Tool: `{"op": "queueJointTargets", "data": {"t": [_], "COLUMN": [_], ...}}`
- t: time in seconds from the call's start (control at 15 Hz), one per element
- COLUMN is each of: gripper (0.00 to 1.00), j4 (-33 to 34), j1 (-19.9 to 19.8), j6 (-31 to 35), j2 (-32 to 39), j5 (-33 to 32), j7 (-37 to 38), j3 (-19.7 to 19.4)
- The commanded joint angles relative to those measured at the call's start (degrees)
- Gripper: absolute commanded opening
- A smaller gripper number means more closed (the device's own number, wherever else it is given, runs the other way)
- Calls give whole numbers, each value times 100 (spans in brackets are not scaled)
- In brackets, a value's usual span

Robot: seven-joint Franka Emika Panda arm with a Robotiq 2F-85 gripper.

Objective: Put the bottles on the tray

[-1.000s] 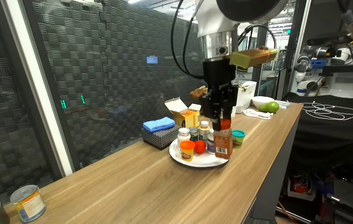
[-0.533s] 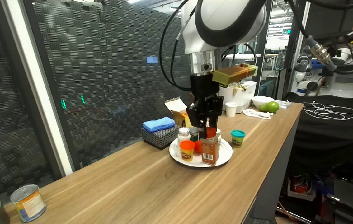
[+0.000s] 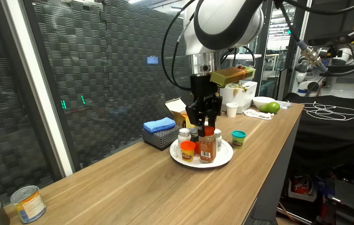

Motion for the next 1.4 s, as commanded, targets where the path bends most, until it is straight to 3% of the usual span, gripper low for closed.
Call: {"op": "queueJointTargets", "data": {"t": [0.0, 0.33, 1.33], "gripper": [24, 24, 24], "j4": [90, -74, -246], "j1": [-26, -62, -40], "j6": [158, 304, 633], "j2": [118, 172, 59], "j5": [11, 48, -737], "j7": [11, -43, 402], "j3": [-84, -161, -369]}}
